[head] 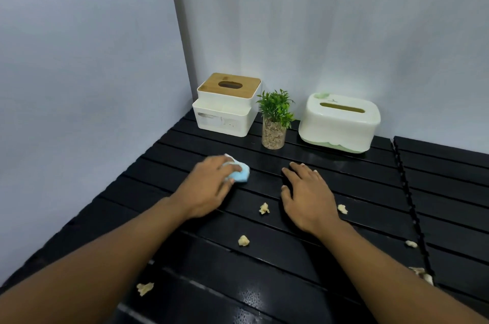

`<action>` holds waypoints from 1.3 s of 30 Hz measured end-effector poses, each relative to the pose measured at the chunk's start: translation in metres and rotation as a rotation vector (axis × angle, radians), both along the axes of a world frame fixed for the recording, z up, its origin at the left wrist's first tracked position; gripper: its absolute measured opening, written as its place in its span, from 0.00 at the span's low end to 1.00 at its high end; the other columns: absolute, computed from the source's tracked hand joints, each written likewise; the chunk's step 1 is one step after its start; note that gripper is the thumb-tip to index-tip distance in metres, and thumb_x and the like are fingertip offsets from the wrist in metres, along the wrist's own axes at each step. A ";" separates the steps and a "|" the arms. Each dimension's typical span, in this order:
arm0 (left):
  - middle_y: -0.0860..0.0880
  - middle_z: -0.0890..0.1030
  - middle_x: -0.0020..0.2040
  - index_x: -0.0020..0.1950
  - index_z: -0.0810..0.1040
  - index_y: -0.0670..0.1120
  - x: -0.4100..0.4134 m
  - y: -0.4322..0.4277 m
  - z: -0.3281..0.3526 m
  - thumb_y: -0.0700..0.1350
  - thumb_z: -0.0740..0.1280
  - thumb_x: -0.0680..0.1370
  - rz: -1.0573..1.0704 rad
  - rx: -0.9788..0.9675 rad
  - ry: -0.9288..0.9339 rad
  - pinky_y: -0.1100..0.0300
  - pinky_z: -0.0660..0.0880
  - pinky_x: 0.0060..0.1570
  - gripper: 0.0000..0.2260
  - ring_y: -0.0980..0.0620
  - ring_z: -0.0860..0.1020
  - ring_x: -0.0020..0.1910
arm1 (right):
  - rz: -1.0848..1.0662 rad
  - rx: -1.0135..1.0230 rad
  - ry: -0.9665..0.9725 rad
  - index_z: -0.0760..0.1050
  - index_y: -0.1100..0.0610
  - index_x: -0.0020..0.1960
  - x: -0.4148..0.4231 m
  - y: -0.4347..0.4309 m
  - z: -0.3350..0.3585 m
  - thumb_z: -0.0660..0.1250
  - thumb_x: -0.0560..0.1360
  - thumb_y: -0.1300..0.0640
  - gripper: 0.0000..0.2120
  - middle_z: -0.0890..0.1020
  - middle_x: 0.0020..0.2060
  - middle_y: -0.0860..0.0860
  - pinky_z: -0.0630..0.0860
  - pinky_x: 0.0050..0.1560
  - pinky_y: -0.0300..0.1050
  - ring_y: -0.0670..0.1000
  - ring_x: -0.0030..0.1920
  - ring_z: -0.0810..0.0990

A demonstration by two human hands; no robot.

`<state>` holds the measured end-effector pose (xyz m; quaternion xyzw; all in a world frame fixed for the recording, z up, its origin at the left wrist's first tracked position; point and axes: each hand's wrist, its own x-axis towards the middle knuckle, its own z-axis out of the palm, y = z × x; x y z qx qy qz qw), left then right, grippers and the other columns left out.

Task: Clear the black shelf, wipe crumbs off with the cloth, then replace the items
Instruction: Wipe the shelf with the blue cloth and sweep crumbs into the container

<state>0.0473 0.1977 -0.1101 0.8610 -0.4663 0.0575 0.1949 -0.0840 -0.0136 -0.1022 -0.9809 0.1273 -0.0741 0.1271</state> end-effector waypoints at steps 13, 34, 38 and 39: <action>0.46 0.76 0.61 0.64 0.74 0.51 0.028 -0.057 -0.001 0.55 0.54 0.76 0.200 -0.023 0.064 0.47 0.68 0.59 0.21 0.43 0.72 0.59 | -0.116 0.061 0.014 0.69 0.51 0.70 -0.091 -0.120 0.009 0.59 0.79 0.52 0.20 0.68 0.71 0.47 0.64 0.67 0.47 0.50 0.71 0.65; 0.45 0.75 0.57 0.63 0.74 0.47 -0.022 -0.173 0.027 0.47 0.59 0.79 -0.104 -0.053 0.114 0.53 0.67 0.58 0.15 0.45 0.72 0.57 | -0.078 0.159 -0.087 0.69 0.55 0.71 -0.127 -0.172 -0.002 0.57 0.79 0.62 0.20 0.67 0.72 0.51 0.46 0.75 0.47 0.50 0.76 0.56; 0.47 0.75 0.60 0.65 0.74 0.51 -0.028 -0.192 0.000 0.54 0.56 0.77 -0.066 0.011 0.095 0.47 0.68 0.59 0.19 0.45 0.70 0.59 | -0.132 0.054 -0.091 0.66 0.55 0.72 -0.125 -0.171 -0.007 0.55 0.78 0.60 0.22 0.62 0.75 0.52 0.41 0.75 0.46 0.50 0.76 0.54; 0.48 0.74 0.60 0.65 0.74 0.51 -0.032 -0.197 -0.003 0.55 0.56 0.77 -0.072 0.009 0.094 0.46 0.68 0.59 0.19 0.46 0.70 0.58 | -0.156 0.030 -0.081 0.65 0.54 0.73 -0.125 -0.170 -0.008 0.55 0.78 0.59 0.23 0.61 0.75 0.51 0.39 0.74 0.49 0.50 0.76 0.53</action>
